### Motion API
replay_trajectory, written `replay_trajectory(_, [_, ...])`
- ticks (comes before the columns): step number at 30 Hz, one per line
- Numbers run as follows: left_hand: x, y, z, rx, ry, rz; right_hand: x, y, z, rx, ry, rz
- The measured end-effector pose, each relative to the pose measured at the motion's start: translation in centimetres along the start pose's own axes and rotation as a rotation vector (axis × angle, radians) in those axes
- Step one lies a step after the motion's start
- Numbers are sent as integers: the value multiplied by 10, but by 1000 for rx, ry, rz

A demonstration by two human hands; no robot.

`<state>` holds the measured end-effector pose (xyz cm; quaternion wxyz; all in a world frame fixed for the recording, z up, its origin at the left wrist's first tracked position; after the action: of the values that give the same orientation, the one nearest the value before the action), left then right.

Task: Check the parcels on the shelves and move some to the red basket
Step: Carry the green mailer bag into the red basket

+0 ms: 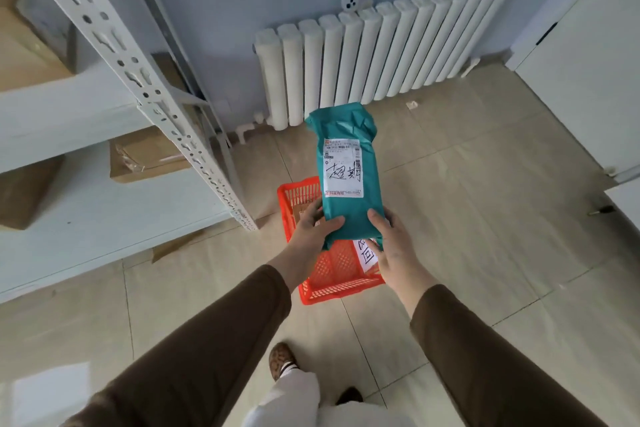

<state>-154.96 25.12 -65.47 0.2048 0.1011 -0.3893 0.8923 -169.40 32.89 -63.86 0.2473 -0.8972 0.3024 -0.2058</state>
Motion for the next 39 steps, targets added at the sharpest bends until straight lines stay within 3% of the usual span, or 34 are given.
replay_trajectory(4, [-2,44,-39,-8,-44,43,-24,39,47,97,224,149])
replay_trajectory(10, [-6,124,-120,-76,-163,117,-47,101,129,257,430,101])
replay_trajectory(17, [-22,214,-216,-139,-418,193,-79,196,210,280,380,45])
replay_trajectory(22, [-31,286,-286,-210,-528,154,-96,260,281,331,348,-24])
replay_trajectory(31, [-56,402,-366,-257,-603,214,-120,361,375,417,402,136])
replay_trajectory(39, [-64,459,-398,-293,-676,314,-122,419,403,423,367,199])
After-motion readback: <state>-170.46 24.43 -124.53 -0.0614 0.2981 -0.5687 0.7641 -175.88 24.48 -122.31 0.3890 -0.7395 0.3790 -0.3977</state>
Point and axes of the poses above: each hand's wrist, its own y-axis towards the middle knuckle, its own x-axis out of the palm, z = x × y, the point moved 7 cm from there along y, towards the middle knuckle, and after that the axes turned 3 degrees about -x, right-handed, at the moved point
